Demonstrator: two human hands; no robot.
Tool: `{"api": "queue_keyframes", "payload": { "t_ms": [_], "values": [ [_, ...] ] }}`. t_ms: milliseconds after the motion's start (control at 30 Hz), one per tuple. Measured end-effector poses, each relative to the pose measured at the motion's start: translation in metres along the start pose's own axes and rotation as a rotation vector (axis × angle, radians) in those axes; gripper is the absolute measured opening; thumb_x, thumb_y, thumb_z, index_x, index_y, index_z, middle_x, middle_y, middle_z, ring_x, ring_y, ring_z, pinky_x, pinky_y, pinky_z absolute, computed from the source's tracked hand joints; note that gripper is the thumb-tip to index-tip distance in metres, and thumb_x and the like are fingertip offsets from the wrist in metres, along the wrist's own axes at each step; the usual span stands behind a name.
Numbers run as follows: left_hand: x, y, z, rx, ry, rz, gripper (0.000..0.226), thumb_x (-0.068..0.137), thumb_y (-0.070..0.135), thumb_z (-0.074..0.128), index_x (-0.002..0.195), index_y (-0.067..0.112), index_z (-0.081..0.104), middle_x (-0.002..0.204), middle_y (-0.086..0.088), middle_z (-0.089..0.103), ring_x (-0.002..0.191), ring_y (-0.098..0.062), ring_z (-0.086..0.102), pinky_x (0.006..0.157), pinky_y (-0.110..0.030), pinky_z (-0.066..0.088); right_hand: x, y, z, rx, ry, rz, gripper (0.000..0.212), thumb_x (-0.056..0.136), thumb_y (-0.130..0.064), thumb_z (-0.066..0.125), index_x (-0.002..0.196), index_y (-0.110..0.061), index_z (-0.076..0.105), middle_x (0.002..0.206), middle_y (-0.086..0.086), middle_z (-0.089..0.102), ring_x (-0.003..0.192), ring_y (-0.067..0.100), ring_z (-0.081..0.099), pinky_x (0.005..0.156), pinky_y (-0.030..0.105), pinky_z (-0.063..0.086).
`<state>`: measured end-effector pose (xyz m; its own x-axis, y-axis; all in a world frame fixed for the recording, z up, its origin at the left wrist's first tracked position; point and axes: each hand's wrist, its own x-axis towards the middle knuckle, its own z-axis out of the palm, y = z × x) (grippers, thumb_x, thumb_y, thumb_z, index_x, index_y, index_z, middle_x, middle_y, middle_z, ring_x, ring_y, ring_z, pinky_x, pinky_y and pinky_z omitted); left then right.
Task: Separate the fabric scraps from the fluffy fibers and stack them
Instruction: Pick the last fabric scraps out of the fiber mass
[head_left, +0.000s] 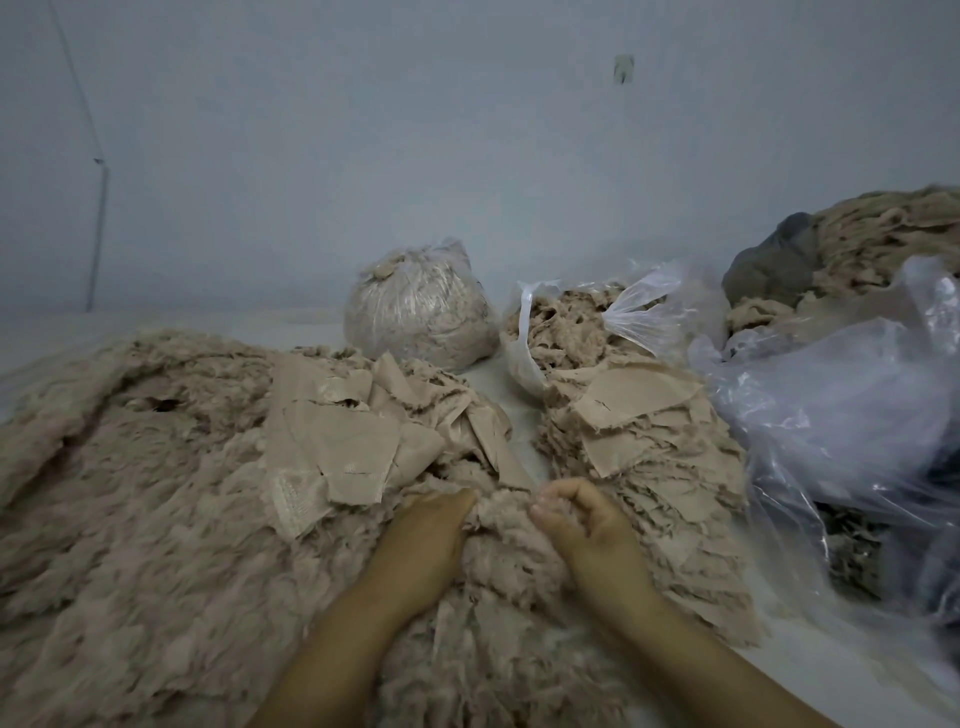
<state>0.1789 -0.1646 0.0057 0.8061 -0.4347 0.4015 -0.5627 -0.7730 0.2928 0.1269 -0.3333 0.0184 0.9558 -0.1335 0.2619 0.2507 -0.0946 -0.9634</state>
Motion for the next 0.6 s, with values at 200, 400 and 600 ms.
{"api": "queue_keyframes", "payload": {
  "t_ms": [200, 400, 600],
  "values": [
    [0.000, 0.001, 0.006, 0.079, 0.028, -0.124, 0.015, 0.095, 0.012, 0.038, 0.080, 0.016, 0.036, 0.093, -0.007, 0.058, 0.079, -0.017, 0.045, 0.061, -0.028, 0.016, 0.004, -0.016, -0.008, 0.257, 0.162, -0.154, 0.013, 0.083, 0.001, 0.064, 0.081, -0.012, 0.062, 0.070, -0.011, 0.062, 0.068, 0.003, 0.057, 0.065, 0.015, 0.049],
    [-0.002, -0.006, 0.012, 0.137, -0.031, -0.106, 0.013, 0.096, 0.012, 0.037, 0.086, 0.019, 0.041, 0.101, -0.005, 0.059, 0.085, -0.013, 0.047, 0.063, -0.023, 0.020, 0.014, -0.026, -0.017, 0.595, 0.236, -0.044, 0.003, 0.081, -0.011, 0.062, 0.084, -0.012, 0.061, 0.081, 0.007, 0.060, 0.074, 0.020, 0.055, 0.069, 0.031, 0.049],
    [-0.004, 0.004, 0.009, -0.212, 0.100, -0.029, 0.026, 0.084, 0.015, 0.051, 0.109, 0.020, 0.057, 0.113, 0.007, 0.051, 0.109, -0.011, 0.046, 0.083, -0.012, 0.030, 0.011, -0.023, -0.021, 0.188, 0.196, -0.083, 0.005, 0.088, -0.010, 0.063, 0.085, -0.013, 0.066, 0.077, 0.007, 0.064, 0.071, 0.020, 0.057, 0.067, 0.028, 0.049]
  ]
}}
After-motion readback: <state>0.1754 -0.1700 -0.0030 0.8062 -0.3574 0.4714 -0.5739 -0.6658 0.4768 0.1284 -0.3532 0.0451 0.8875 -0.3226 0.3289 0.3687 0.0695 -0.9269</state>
